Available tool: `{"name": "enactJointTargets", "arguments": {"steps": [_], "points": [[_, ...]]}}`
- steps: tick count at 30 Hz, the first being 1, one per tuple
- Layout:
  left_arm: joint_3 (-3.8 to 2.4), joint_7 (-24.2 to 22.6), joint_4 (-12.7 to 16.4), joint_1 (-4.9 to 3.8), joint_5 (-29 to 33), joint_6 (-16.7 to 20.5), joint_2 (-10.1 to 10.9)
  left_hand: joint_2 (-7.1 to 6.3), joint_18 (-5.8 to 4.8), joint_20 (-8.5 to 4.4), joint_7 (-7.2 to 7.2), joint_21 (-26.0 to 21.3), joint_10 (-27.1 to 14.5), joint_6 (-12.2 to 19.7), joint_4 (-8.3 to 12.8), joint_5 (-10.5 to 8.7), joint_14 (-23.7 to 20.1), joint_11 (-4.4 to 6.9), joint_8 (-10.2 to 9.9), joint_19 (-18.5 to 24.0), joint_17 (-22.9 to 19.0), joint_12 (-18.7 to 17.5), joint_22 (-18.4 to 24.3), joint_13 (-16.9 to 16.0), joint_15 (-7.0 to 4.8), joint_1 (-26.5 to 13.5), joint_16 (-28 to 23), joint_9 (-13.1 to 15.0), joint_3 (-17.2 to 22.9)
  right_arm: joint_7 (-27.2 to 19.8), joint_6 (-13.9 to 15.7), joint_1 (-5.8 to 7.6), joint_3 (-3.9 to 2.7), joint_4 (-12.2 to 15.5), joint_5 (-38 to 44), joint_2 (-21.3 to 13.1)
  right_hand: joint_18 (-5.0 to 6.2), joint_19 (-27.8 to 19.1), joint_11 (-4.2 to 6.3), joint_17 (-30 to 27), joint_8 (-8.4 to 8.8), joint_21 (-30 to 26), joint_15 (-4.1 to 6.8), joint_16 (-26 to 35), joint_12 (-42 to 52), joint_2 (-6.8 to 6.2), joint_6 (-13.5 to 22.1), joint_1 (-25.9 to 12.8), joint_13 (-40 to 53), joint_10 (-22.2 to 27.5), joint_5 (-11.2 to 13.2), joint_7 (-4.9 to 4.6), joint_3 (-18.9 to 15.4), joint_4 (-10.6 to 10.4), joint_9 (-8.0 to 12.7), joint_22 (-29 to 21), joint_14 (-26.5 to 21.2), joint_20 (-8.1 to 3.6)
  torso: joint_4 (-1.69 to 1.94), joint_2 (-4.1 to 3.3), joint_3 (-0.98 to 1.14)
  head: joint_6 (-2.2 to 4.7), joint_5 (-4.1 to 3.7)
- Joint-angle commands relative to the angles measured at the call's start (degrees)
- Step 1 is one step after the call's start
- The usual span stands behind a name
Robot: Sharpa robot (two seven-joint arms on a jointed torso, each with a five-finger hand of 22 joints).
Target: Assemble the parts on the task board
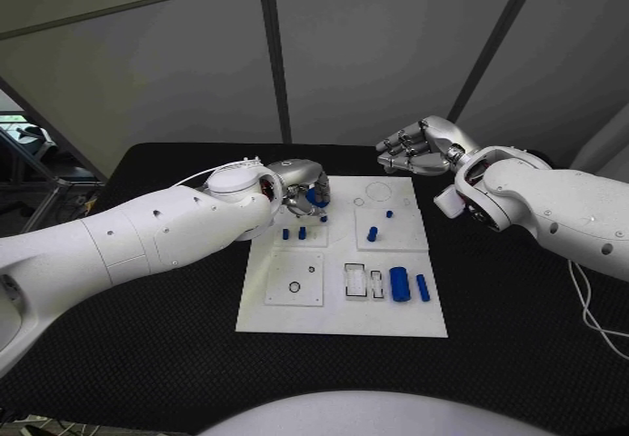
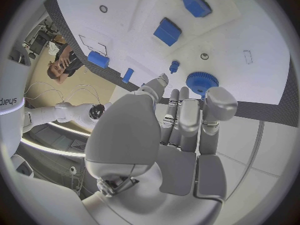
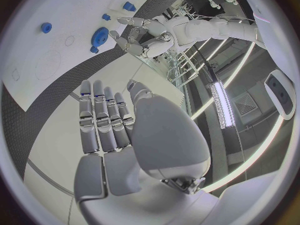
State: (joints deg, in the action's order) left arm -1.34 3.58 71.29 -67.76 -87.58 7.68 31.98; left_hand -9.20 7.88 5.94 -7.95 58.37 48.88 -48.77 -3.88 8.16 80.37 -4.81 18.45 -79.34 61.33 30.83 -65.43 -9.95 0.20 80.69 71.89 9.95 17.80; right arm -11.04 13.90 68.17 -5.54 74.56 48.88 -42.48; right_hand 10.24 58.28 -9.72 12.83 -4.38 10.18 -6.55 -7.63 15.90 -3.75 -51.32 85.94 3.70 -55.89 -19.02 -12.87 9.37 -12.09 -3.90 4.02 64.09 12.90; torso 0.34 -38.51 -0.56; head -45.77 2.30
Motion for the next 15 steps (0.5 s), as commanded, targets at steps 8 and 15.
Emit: {"name": "enactJointTargets", "arguments": {"steps": [8,15], "points": [[-0.02,0.0,-0.6,0.45,-1.4,-4.1,-0.9,-0.05,-1.77,-0.21,0.11,2.0,0.9,-0.9,-0.1,-0.33,0.8,0.06,-0.4,-1.0,0.3,-0.3,-1.5,0.2,-0.05,-0.5,0.8,-0.2,0.3,-0.4,0.0,0.09,-0.04,0.1,0.1,0.2,0.25,0.3,-0.03,-0.1,-0.06,-0.3,-0.19,-0.2,0.2,0.21,-0.1,-0.4,-0.1,0.5,-0.2,-0.57,0.4,0.0,-0.1,-0.1,-0.2,-0.05,0.06,0.06,-0.01,-0.21,-0.05],[-0.02,0.3,-0.9,0.74,-1.4,-5.3,-1.4,0.05,-1.89,-0.24,0.00,2.7,1.3,-1.2,0.0,-0.31,1.0,0.04,-0.5,-1.2,0.3,-0.2,-2.2,0.3,-0.06,-0.5,1.1,-0.3,0.5,-0.4,-0.1,0.09,-0.04,0.1,0.1,0.3,0.25,0.3,-0.03,-0.1,-0.06,-0.3,-0.19,-0.2,0.2,0.21,-0.1,-0.4,-0.1,0.5,-0.2,-0.57,0.4,0.0,-0.1,-0.1,-0.2,-0.05,0.12,0.06,-0.02,-0.28,-0.20]]}}
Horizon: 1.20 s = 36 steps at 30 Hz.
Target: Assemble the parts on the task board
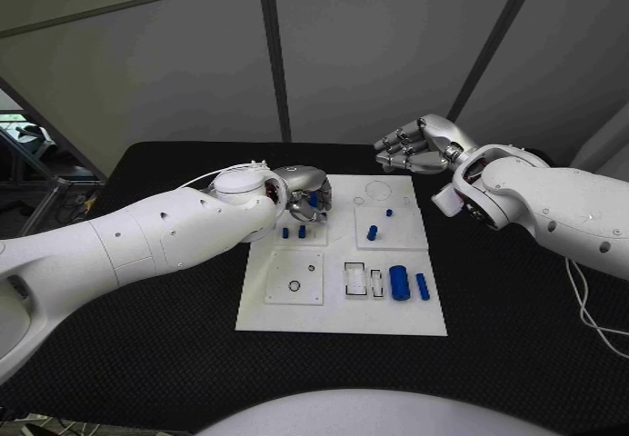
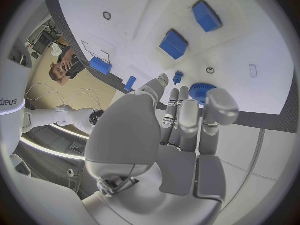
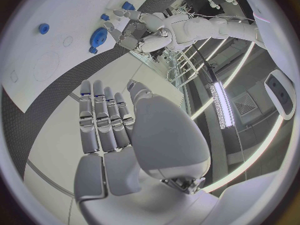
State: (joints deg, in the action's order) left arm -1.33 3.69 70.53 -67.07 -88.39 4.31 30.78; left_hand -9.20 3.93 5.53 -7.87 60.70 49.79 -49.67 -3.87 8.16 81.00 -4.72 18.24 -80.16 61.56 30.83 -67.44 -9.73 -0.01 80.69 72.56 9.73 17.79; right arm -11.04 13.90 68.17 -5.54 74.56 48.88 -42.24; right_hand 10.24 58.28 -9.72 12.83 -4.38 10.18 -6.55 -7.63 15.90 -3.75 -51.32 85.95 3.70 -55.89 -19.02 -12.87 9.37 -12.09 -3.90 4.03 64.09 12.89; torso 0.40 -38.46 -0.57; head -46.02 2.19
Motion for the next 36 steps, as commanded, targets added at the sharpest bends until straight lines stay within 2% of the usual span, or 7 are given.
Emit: {"name": "enactJointTargets", "arguments": {"steps": [1,9,23,36], "points": [[-0.03,0.2,-0.3,0.10,-0.6,-2.0,-0.3,0.09,2.05,0.16,-0.13,0.5,0.5,-0.3,0.0,-0.30,0.4,-0.08,-0.3,-0.5,0.1,-0.2,-0.3,0.1,0.17,-0.4,0.5,-0.1,0.5,-0.4,-0.1,0.09,-0.04,0.1,0.1,0.1,0.25,0.3,-0.03,-0.1,-0.06,-0.3,-0.19,-0.2,0.2,0.21,-0.1,-0.4,-0.1,0.5,-0.2,-0.57,0.4,0.0,-0.1,-0.1,-0.2,-0.05,0.05,0.01,-0.01,-0.03,-0.08],[-0.04,0.5,-1.1,0.39,-0.6,-1.5,-0.9,0.84,1.89,0.20,-0.46,1.5,1.3,-0.8,0.7,-0.14,0.7,-0.26,-0.7,-0.6,-0.1,-0.3,-1.2,0.4,0.30,0.7,0.9,-0.5,1.9,-0.4,-0.1,0.09,-0.04,0.1,0.1,0.1,0.25,0.3,-0.03,-0.1,-0.06,-0.3,-0.19,-0.2,0.2,0.21,-0.1,-0.4,-0.1,0.5,-0.2,-0.57,0.4,0.0,-0.1,-0.1,-0.2,-0.05,-0.02,0.01,0.02,-0.09,-0.04],[-0.06,1.0,-2.4,0.64,-1.9,-0.6,-1.7,1.27,1.73,0.30,-0.64,2.6,2.3,-1.2,1.5,-0.11,0.9,-0.29,-1.6,-0.8,-0.2,-0.7,-2.4,1.0,0.31,1.3,1.6,-1.0,4.1,-0.4,0.0,0.09,-0.04,0.3,0.1,0.2,0.25,0.3,-0.03,-0.1,-0.06,-0.3,-0.19,-0.2,0.2,0.21,-0.1,-0.4,-0.1,0.5,-0.2,-0.57,0.4,0.0,-0.1,-0.1,-0.2,-0.05,0.04,-0.03,0.01,-0.18,-0.16],[-0.07,1.3,-3.0,0.65,-1.9,-1.3,-2.1,1.42,1.58,0.26,-0.64,3.6,3.2,-1.9,2.3,-0.17,1.0,-0.17,-2.1,-1.0,-0.5,-1.0,-3.4,1.3,0.24,1.5,1.9,-1.4,6.1,-0.4,-0.1,0.09,-0.04,0.3,0.1,0.4,0.25,0.4,-0.01,-0.2,-0.09,-0.4,-0.16,-0.3,0.3,0.26,-0.1,-0.4,-0.1,0.4,-0.3,-0.56,0.6,0.1,-0.1,-0.1,-0.2,-0.07,0.02,0.03,0.00,-0.42,-0.17]]}}
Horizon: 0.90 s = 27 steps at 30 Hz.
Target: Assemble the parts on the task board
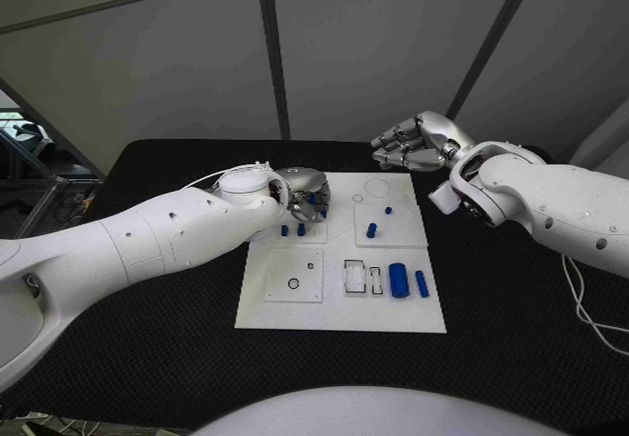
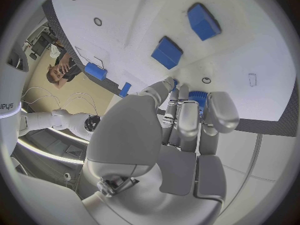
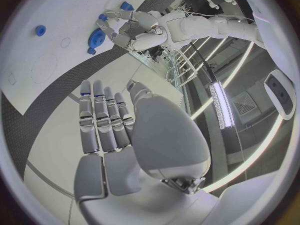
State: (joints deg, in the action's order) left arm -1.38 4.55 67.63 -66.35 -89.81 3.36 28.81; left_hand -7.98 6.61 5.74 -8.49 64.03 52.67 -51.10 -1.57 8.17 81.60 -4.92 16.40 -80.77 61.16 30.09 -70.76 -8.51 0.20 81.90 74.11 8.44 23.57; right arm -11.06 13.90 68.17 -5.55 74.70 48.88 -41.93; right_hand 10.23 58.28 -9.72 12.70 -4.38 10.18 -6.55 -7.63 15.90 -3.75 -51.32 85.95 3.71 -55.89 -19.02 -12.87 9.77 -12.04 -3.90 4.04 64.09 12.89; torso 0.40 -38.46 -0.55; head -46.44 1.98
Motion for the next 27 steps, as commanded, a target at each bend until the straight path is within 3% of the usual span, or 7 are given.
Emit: {"name": "enactJointTargets", "arguments": {"steps": [1,11,20,27], "points": [[-0.02,0.4,-0.1,-0.07,-0.5,-0.4,-0.2,0.22,-1.11,0.05,-0.03,0.4,0.4,-0.5,0.0,-0.19,0.4,0.03,-0.2,-0.4,-0.1,-0.2,-0.2,0.1,0.03,0.3,0.4,-0.1,0.3,-0.4,-0.1,0.09,-0.04,0.1,0.1,0.1,0.26,0.4,-0.01,-0.1,-0.09,-0.4,-0.16,-0.3,0.3,0.26,-0.1,-0.4,-0.1,0.4,-0.3,-0.56,0.2,0.0,-0.1,-0.1,-0.2,-0.07,0.02,0.04,-0.01,0.00,0.03],[-0.02,0.2,-0.2,-0.06,-0.5,-0.5,-0.6,-0.35,-1.22,0.07,-0.13,1.0,0.7,-0.3,0.1,-0.49,0.4,0.00,-0.7,-0.5,-0.2,-0.4,-0.7,0.2,0.06,-0.3,0.6,-0.4,0.6,-0.4,-0.1,0.09,-0.04,0.1,0.1,0.1,0.26,0.4,-0.01,-0.1,-0.09,-0.4,-0.16,-0.3,0.3,0.26,-0.1,-0.4,-0.1,0.4,-0.3,-0.56,0.2,0.0,-0.1,-0.1,-0.2,-0.07,0.02,0.05,0.01,-0.02,0.04],[-0.01,0.7,-0.4,-0.05,-0.5,-0.4,-0.7,-1.33,-1.21,0.34,-0.54,1.0,-0.5,3.6,0.5,-0.66,0.1,-0.38,-4.2,-0.2,-1.4,-1.9,-1.1,1.0,0.37,-1.4,0.5,-2.0,1.3,-0.4,-0.1,0.09,-0.04,0.2,0.1,0.0,0.26,0.4,-0.01,-0.1,-0.09,-0.4,-0.16,-0.3,0.3,0.26,-0.1,-0.4,-0.1,0.4,-0.3,-0.56,0.3,0.0,-0.1,-0.1,-0.2,-0.08,0.05,0.04,0.01,0.02,0.01],[-0.01,0.6,-0.4,-0.05,-0.5,-0.6,-0.8,-0.95,-1.23,0.46,-0.64,1.1,-0.1,1.6,0.7,-0.64,0.1,-0.46,-3.7,-0.2,-1.5,-2.1,-1.4,1.2,0.42,-1.5,0.7,-1.9,1.9,-0.4,-0.2,0.09,-0.04,0.2,0.1,0.1,0.26,0.4,-0.01,-0.1,-0.09,-0.4,-0.16,-0.3,0.3,0.26,-0.1,-0.4,-0.1,0.4,-0.3,-0.56,0.3,0.0,-0.1,-0.1,-0.2,-0.08,0.02,0.02,0.00,-0.05,-0.05]]}}
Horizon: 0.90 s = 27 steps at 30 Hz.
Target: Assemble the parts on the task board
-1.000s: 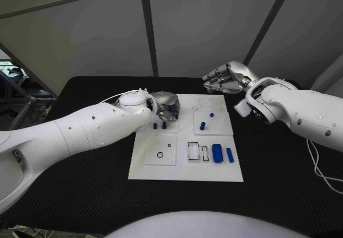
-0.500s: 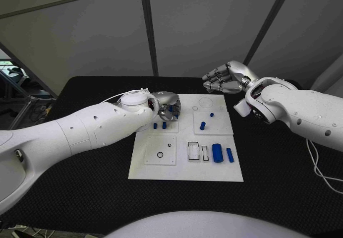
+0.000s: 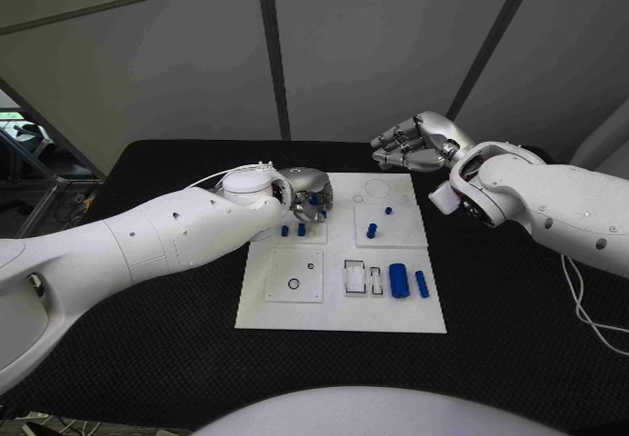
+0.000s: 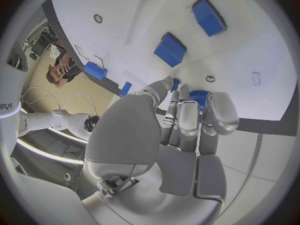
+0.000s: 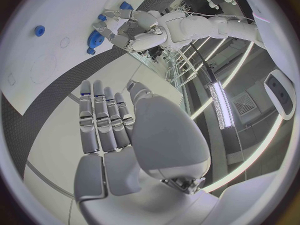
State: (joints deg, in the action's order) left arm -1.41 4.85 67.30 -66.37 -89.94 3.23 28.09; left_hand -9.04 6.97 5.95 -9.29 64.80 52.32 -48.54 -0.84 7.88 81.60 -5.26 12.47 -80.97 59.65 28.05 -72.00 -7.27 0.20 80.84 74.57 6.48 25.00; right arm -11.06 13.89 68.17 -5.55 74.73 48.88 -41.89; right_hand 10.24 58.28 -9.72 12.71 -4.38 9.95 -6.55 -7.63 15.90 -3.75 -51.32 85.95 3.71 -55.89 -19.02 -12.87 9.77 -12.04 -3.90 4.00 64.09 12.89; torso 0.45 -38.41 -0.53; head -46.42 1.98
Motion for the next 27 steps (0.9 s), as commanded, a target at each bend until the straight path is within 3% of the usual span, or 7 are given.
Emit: {"name": "enactJointTargets", "arguments": {"steps": [1,10,27], "points": [[0.01,0.3,0.0,-0.02,-0.4,-0.5,-0.1,0.28,-1.60,0.26,0.25,0.4,0.6,-1.8,0.1,-0.35,0.1,-0.06,0.6,-0.1,0.0,0.0,-0.2,-0.1,0.37,-0.3,0.4,0.1,0.8,-0.4,-0.2,0.09,-0.04,0.1,0.1,0.1,0.26,0.4,-0.01,-0.1,-0.09,-0.2,-0.16,-0.3,0.3,0.26,-0.1,-0.4,-0.1,0.4,-0.3,-0.56,0.3,0.0,-0.1,-0.1,-0.2,-0.07,-0.04,-0.02,-0.03,-0.09,-0.05],[0.01,0.1,-0.3,-0.02,-0.3,-0.2,-0.2,1.77,-1.75,-0.16,0.88,1.5,3.9,-5.6,1.2,-0.31,0.3,0.70,1.3,-0.4,-0.1,0.2,-1.2,-0.2,-0.20,0.6,0.8,0.4,3.0,-0.3,-0.2,0.09,-0.04,0.2,0.1,0.1,0.26,0.4,-0.01,-0.1,-0.09,-0.2,-0.16,-0.3,0.3,0.26,-0.1,-0.4,-0.1,0.4,-0.3,-0.56,0.3,0.0,-0.1,-0.1,-0.2,-0.07,0.00,-0.02,-0.02,-0.16,-0.05],[-0.04,-1.0,0.9,0.08,0.7,2.8,0.6,1.82,-2.11,-0.55,0.83,3.2,6.1,-7.8,2.4,-0.22,0.6,0.82,0.7,-1.0,0.0,-1.2,-2.7,0.0,-0.43,0.3,1.3,0.3,4.4,-0.4,-0.2,0.09,-0.04,0.2,0.1,0.0,0.26,0.4,-0.01,-0.1,-0.09,-0.2,-0.16,-0.3,0.3,0.26,-0.1,-0.4,-0.1,0.4,-0.3,-0.56,0.3,0.0,-0.1,-0.1,-0.2,-0.07,0.04,0.02,-0.07,-0.04,-0.15]]}}
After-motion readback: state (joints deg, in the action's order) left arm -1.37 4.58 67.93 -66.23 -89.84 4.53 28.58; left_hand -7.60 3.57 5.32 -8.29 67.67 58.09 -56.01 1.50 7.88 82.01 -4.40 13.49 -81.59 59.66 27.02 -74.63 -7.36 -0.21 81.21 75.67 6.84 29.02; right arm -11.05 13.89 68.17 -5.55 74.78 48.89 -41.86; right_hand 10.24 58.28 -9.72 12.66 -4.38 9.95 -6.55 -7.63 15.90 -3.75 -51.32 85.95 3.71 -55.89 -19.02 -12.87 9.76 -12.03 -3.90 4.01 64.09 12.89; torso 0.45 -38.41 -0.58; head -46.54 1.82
